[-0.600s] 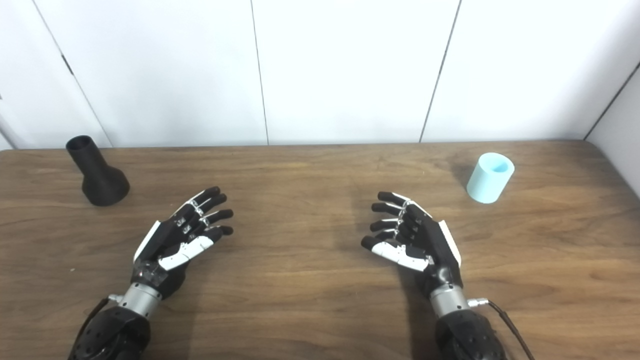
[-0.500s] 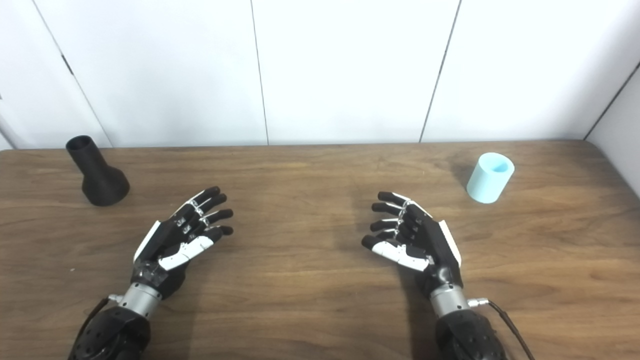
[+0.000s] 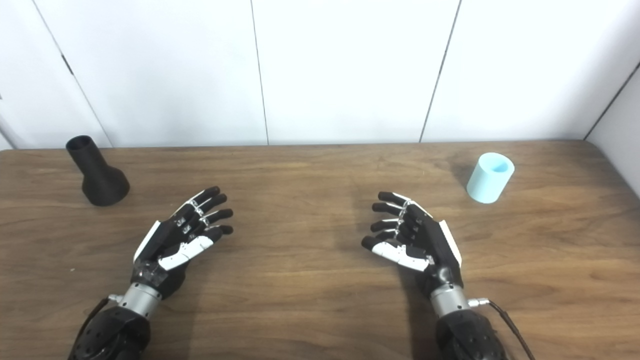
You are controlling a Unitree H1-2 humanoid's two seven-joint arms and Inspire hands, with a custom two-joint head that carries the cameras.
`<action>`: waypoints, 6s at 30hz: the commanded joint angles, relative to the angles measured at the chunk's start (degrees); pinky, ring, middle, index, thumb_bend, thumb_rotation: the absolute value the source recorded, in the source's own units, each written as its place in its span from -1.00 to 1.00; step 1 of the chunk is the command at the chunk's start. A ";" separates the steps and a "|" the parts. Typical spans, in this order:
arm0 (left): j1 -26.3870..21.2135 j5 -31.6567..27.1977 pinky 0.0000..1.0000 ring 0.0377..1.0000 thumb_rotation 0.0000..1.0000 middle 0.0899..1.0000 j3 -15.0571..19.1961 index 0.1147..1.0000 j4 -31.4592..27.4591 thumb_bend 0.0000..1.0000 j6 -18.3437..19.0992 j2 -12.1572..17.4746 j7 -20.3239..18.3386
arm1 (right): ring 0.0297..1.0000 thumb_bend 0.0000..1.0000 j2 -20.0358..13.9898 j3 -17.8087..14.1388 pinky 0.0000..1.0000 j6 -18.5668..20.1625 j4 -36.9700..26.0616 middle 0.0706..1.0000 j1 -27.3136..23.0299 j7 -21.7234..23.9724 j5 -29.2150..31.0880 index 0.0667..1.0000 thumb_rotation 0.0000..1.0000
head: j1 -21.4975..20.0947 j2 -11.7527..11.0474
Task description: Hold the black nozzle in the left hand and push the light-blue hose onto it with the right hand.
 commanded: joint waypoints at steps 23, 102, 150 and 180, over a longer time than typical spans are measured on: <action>1.07 15.94 -0.01 0.19 -0.54 0.31 0.45 0.43 -6.94 0.38 -4.82 -2.83 13.85 | 0.03 0.31 -2.48 -3.38 -0.08 8.50 -6.53 0.37 -0.36 -0.85 2.40 0.41 -1.00 | 16.17 -5.80; -19.07 28.22 0.55 0.69 -0.26 0.71 4.59 0.75 18.00 0.91 5.08 17.93 22.40 | 0.09 0.07 -1.39 -2.09 -0.10 14.92 -13.35 0.38 -0.06 -2.12 -0.95 0.40 -1.00 | 14.86 -4.45; -24.16 35.33 -0.25 -0.20 -1.00 -0.17 0.85 -0.12 31.13 0.01 -2.39 13.08 40.98 | 0.34 -0.17 -0.07 -0.83 0.26 22.08 -20.96 0.53 1.74 -4.87 -1.66 0.56 -1.00 | 13.43 -2.22; -10.88 37.00 -0.33 -0.24 -1.00 -0.21 -17.38 -0.08 17.01 0.00 -22.65 -0.32 22.96 | 0.01 0.20 0.03 -1.37 -0.19 3.69 -5.91 0.30 -1.54 -3.07 -0.26 0.31 -0.99 | -5.68 3.93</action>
